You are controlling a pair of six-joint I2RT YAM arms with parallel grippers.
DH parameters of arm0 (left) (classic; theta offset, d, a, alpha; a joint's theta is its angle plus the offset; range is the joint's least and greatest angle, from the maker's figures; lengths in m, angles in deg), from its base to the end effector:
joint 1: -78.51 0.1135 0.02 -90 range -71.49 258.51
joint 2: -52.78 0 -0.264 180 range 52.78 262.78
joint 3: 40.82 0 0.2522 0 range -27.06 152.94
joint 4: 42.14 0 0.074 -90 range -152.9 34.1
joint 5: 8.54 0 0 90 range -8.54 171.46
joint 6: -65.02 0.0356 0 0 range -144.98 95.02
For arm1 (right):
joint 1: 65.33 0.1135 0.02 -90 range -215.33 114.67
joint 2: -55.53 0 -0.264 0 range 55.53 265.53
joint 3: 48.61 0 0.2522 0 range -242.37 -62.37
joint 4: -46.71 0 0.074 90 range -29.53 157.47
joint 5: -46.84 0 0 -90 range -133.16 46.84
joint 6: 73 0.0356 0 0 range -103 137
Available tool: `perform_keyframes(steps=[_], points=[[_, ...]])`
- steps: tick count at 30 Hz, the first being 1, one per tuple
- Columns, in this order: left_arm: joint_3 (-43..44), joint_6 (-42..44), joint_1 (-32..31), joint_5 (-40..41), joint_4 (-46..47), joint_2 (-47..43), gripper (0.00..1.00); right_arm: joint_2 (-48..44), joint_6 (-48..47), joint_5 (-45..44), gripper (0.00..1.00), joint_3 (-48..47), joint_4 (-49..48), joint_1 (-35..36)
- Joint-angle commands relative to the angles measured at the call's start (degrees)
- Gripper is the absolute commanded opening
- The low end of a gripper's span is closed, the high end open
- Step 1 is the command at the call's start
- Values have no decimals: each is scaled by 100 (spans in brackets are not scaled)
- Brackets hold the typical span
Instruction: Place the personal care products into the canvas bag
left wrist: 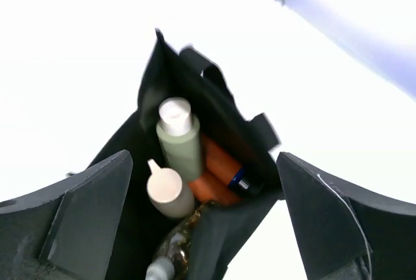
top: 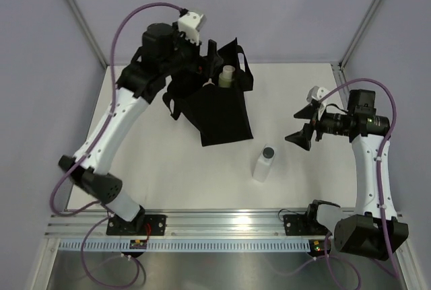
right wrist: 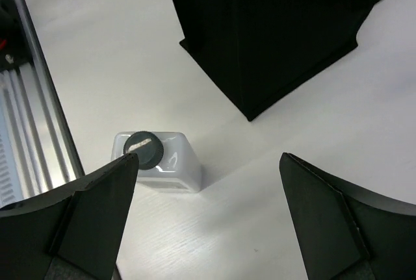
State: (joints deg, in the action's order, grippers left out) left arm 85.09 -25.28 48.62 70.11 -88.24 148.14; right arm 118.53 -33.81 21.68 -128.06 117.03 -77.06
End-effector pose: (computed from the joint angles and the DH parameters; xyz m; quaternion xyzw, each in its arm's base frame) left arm 0.3145 -0.1888 0.4753 0.2602 0.7508 -0.2328 0.5607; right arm 0.1971 -0.0080 0.3482 -0.4251 0.7007 0.2998 0.4883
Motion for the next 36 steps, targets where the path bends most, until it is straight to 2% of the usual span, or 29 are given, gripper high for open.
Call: perform_keyframes(steps=[1,2,4,8,13,14,17,24,36], points=[[-866,-146,1,107,544,-1122,99,141,-4289,205,99,-672,2955,30],[-1123,-155,1,255,579,-1333,99,186,-4663,135,99,-717,3410,39],[-1894,-129,1,353,571,-1983,99,361,-5314,-276,99,-831,3730,257],[-3197,-357,1,651,422,-3231,99,459,-5615,-1139,99,-621,3679,1004],[-4964,-971,1,863,412,-5319,99,458,-5195,-1447,99,-200,3231,1936],[-5472,-1077,1,811,412,-5577,99,493,-5150,-1509,100,-155,3074,2163],[-6151,-1481,1,644,290,-6368,99,660,-4992,-1825,99,-23,2836,2542],[-6908,-1816,1,705,-53,-7336,99,1021,-4483,-2616,99,214,2255,3413],[-7138,-2027,1,512,26,-7452,99,1293,-4429,-3767,96,311,1560,3730]])
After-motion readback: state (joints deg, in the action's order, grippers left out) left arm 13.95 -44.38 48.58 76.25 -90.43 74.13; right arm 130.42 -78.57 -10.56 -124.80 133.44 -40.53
